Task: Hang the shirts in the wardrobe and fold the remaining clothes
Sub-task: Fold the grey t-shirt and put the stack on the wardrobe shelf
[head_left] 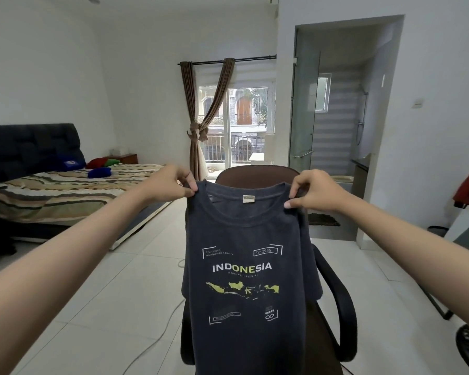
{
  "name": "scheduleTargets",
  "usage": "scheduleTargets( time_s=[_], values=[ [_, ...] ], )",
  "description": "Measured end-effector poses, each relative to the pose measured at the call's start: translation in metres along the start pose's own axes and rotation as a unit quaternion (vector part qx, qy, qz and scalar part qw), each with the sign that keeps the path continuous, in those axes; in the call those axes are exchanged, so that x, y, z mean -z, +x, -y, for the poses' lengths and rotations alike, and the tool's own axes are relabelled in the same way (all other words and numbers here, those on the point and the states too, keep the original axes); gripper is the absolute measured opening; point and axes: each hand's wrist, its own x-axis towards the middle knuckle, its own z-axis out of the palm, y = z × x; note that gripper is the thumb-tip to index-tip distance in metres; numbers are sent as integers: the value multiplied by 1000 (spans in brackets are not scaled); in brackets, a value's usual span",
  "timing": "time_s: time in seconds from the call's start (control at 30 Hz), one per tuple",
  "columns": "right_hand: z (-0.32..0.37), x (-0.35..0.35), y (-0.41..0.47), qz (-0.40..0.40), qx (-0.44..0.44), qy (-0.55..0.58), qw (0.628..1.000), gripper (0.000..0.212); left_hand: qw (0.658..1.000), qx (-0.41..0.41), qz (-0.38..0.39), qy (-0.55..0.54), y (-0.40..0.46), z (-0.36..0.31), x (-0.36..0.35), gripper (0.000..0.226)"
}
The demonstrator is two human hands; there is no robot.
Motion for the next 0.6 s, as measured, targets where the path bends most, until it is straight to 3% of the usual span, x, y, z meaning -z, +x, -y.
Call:
scheduleTargets(
  time_s=[0.17,0.4,0.5,0.6],
  values=[
    [-6,4,-2,-18,-20,173,985,42,985,3,-35,-169,0,0,-7,34],
    [-6,17,2,24,-46,295,954,33,955,-13,-23,-294,10,-7,-14,42],
    [-4,25,3,61,-80,299,949,25,947,-8,4,-320,11,-12,-15,35],
    [1,30,3,113,-130,231,957,20,958,11,47,-284,12,-18,-17,23]
  ],
)
